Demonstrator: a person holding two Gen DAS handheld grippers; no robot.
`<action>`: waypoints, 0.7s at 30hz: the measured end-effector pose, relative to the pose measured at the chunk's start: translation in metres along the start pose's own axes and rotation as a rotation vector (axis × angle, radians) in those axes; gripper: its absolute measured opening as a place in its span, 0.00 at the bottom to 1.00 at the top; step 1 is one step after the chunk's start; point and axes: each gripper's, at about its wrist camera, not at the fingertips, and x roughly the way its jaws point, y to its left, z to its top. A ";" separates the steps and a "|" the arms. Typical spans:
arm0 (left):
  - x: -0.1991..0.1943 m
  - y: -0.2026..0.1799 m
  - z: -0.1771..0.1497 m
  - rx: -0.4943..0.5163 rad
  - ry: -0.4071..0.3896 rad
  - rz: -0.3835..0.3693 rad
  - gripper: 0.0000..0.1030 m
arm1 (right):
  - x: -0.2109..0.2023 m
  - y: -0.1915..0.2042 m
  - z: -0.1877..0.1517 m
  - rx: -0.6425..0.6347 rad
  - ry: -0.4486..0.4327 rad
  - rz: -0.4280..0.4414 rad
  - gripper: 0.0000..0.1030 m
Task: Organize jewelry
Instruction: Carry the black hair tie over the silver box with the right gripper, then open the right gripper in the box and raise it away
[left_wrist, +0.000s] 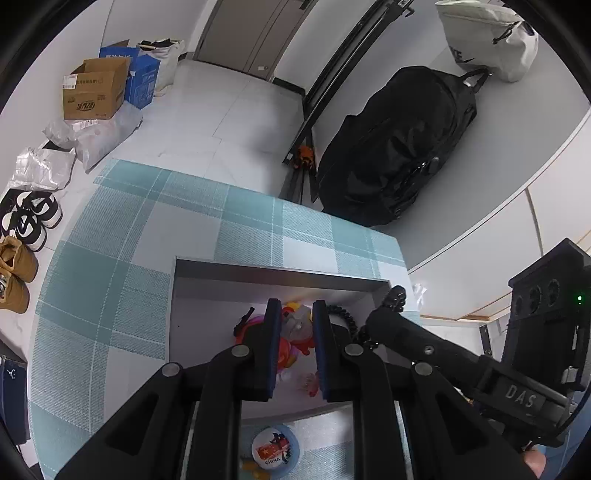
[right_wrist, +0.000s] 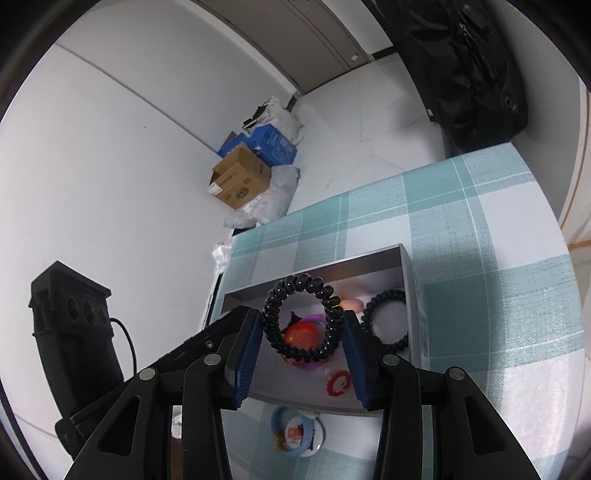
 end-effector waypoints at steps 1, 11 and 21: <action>0.001 0.001 0.001 -0.004 0.003 -0.001 0.12 | 0.000 -0.001 0.001 0.004 0.000 -0.001 0.42; 0.009 0.003 0.003 -0.027 0.029 -0.019 0.12 | 0.005 -0.004 0.002 0.011 0.010 -0.012 0.42; 0.012 0.003 0.001 -0.026 0.056 0.008 0.12 | 0.005 -0.005 0.000 0.022 0.013 -0.035 0.45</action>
